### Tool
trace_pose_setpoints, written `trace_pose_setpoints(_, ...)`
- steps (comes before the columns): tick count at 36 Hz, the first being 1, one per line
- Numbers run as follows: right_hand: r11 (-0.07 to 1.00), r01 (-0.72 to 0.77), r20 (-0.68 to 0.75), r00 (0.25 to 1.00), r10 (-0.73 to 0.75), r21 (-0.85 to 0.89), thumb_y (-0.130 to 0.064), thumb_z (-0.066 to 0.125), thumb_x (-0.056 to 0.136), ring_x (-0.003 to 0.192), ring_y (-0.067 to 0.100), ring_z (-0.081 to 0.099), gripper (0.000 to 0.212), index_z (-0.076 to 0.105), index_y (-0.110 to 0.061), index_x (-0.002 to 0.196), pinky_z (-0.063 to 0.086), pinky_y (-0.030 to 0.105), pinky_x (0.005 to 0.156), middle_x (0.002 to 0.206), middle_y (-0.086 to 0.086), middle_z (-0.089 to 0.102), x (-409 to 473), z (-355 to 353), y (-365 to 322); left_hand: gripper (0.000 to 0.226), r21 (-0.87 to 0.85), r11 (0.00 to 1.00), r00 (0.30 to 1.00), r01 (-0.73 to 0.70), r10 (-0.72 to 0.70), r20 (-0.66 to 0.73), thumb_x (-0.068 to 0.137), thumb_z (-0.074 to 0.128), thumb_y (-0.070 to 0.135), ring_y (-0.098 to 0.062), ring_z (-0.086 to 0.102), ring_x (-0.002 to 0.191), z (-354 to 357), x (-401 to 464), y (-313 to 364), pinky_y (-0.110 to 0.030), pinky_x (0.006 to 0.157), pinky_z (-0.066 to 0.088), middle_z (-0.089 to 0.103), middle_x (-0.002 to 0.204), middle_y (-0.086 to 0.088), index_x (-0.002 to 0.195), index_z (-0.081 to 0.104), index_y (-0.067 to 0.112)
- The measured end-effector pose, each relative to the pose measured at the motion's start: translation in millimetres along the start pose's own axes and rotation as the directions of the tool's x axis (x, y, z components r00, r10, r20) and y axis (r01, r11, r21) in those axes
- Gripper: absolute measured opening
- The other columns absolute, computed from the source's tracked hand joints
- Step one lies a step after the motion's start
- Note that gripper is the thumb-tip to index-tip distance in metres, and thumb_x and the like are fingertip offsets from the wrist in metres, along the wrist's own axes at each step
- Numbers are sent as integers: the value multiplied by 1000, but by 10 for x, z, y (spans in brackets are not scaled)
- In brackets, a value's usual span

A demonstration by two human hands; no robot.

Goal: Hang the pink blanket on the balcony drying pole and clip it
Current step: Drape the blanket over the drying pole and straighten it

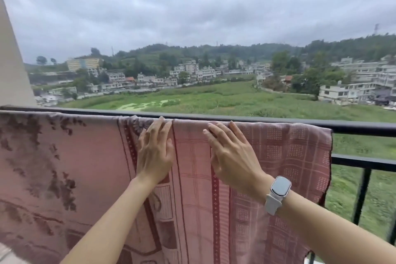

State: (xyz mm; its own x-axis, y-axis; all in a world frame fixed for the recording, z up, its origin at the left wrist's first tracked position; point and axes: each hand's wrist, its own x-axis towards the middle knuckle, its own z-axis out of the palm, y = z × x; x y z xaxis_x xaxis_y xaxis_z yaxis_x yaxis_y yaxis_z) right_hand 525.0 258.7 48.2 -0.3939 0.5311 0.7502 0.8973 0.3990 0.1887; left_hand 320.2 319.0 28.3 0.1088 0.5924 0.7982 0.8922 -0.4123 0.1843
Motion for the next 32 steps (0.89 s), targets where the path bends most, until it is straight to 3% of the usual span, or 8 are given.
trace_pose_setpoints(4, 997, 72, -5, 997, -72, 28, -24, 34, 77, 127, 25, 46, 56, 54, -9, 126, 29, 49, 109, 132, 10, 53, 426, 318, -513, 56, 102, 984, 989, 144, -145, 4, 85, 24, 34, -25, 34, 132, -281, -91, -779, -48, 108, 24, 39, 144, -8, 134, 43, 14)
trace_pose_setpoints(8, 991, 129, -60, 990, -126, 46, -21, 52, 71, 122, 26, 51, 54, 57, -8, 123, 29, 49, 109, 127, 9, 58, 934, 729, -1179, 54, 175, 964, 979, 198, -201, 2, 86, 28, 33, -25, 34, 133, -569, -73, -1611, -48, 108, 24, 40, 143, -8, 135, 42, 16)
trace_pose_setpoints(14, 983, 173, -72, 983, -169, 59, -22, 62, 66, 118, 27, 53, 57, 57, -10, 121, 35, 53, 105, 123, 9, 59, 1847, 1479, -2388, 56, 194, 955, 971, 224, -236, 43, 83, 27, 35, -26, 37, 131, -990, -87, -3014, -47, 107, 26, 43, 141, -8, 132, 47, 15)
trace_pose_setpoints(20, 974, 143, -91, 987, -129, 174, -23, 49, 71, 117, 26, 53, 48, 58, -15, 118, 33, 52, 104, 120, 7, 60, 2618, 2280, -3646, 54, 260, 921, 952, 289, -305, 21, 83, 32, 38, -24, 41, 129, -1592, -289, -4555, -46, 105, 29, 46, 138, -6, 129, 50, 16)
trace_pose_setpoints(23, 959, 188, -97, 980, -171, 212, -23, 54, 71, 115, 27, 55, 46, 59, -14, 117, 35, 53, 101, 119, 8, 62, 2976, 2679, -4281, 52, 287, 895, 933, 342, -359, 8, 83, 38, 34, -24, 41, 129, -1914, -402, -5266, -44, 106, 29, 46, 138, -5, 130, 49, 17)
trace_pose_setpoints(29, 893, 278, -164, 959, -233, 354, -24, 39, 78, 119, 28, 52, 46, 57, -13, 119, 35, 53, 104, 121, 8, 59, 3729, 3368, -5570, 44, 274, 828, 870, 489, -483, -95, 88, 43, 30, -22, 41, 127, -2429, -616, -6666, -40, 104, 32, 46, 136, -4, 129, 50, 15)
trace_pose_setpoints(32, 851, 315, -205, 946, -250, 421, -19, 48, 77, 119, 30, 51, 42, 57, -12, 118, 35, 53, 104, 122, 10, 59, 4136, 3807, -6181, 37, 260, 796, 837, 546, -530, -137, 91, 47, 25, -22, 43, 124, -2575, -667, -7398, -37, 103, 34, 48, 133, -4, 126, 50, 15)
